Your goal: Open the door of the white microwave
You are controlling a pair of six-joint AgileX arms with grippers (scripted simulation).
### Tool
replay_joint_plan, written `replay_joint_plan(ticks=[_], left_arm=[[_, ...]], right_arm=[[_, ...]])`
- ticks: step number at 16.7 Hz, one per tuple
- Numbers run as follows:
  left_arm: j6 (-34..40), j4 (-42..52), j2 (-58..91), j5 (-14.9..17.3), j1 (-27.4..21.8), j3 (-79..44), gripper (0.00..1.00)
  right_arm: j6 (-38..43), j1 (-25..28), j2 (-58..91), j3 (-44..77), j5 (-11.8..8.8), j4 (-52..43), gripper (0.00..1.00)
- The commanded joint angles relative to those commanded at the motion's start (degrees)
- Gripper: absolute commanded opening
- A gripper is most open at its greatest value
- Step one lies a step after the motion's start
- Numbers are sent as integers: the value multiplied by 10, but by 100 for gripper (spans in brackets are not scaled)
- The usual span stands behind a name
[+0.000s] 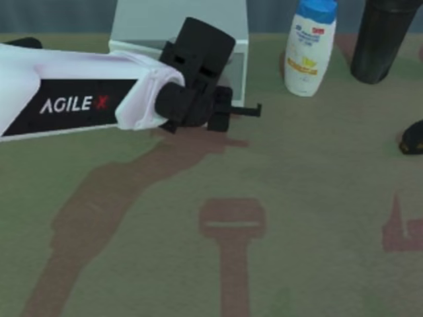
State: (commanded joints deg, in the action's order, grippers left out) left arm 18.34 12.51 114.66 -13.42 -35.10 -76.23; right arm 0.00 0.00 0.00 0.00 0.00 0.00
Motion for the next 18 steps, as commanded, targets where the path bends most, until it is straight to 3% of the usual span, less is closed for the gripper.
replay_joint_plan(ticks=[11, 18], left_arm=[[0, 0, 0, 0, 0, 0, 0], [-25, -15, -18, 21, 5, 24, 0]], right_arm=[[0, 0, 0, 0, 0, 0, 100], [0, 0, 0, 0, 0, 0, 100]])
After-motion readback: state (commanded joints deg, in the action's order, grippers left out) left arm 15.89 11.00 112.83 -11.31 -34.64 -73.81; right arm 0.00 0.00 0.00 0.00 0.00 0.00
